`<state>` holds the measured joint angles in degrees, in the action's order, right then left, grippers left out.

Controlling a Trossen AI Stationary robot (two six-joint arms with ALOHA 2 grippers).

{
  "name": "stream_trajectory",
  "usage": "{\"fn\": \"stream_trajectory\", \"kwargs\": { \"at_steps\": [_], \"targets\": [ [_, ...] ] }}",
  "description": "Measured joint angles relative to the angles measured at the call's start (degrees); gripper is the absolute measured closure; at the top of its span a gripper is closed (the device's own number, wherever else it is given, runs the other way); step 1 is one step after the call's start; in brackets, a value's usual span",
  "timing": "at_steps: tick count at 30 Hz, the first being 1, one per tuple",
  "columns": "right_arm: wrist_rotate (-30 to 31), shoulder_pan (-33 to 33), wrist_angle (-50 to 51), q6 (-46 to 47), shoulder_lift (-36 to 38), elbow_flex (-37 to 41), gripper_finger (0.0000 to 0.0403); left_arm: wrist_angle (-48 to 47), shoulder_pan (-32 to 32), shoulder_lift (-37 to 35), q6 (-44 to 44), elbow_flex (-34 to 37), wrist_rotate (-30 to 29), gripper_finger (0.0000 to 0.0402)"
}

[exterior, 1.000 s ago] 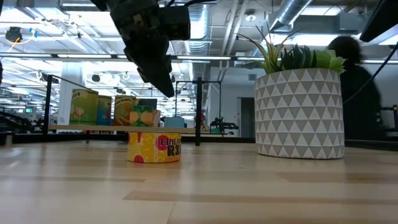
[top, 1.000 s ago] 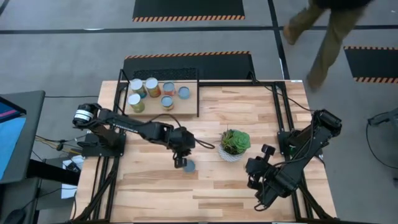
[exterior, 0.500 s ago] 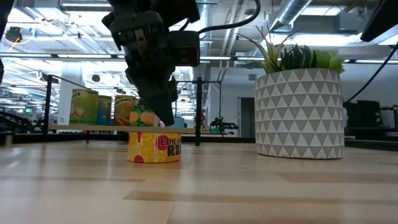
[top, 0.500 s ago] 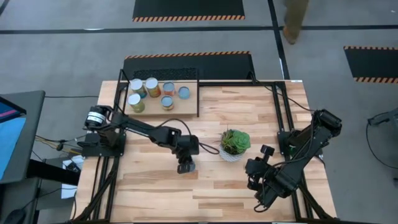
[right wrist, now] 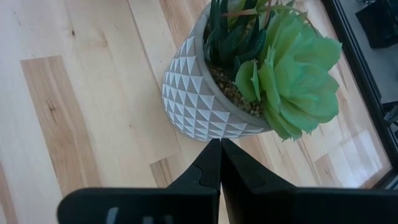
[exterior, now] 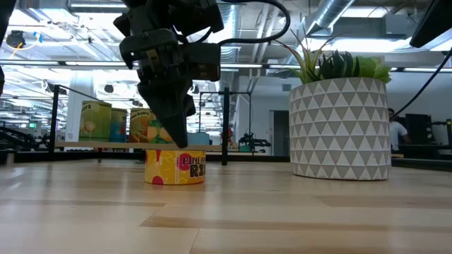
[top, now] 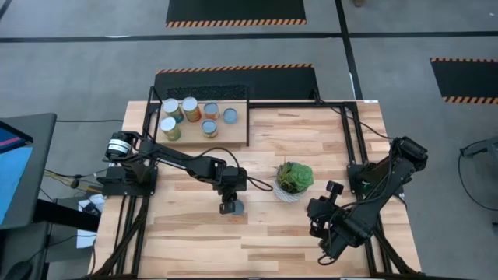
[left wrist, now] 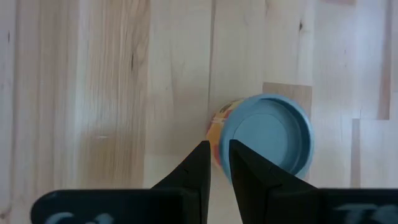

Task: Pick and place cans onto a shelf
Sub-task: Put the canned pineapples on the shelf

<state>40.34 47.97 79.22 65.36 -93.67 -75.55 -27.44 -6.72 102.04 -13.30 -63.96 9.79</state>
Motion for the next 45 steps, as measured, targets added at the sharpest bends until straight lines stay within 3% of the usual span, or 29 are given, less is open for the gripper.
{"fn": "stream_trajectory", "kwargs": {
  "at_steps": [8, 21, 45],
  "targets": [
    [-0.01, 0.00, -0.02, 0.02, 0.00, 0.00, 0.0375, -0.53, -1.07, 0.18, 2.08, 0.48, -3.01, 0.0356],
    [0.00, 0.00, -0.20, 0.02, 0.00, 0.00, 0.0375, -0.61, -2.34, 0.18, 0.17, 0.46, -2.78, 0.0356],
    [0.00, 0.00, -0.22, 0.04, 0.00, 0.00, 0.0375, -5.23, -4.50, 0.27, -3.45, -4.79, -5.12, 0.0356]
  ]
}}
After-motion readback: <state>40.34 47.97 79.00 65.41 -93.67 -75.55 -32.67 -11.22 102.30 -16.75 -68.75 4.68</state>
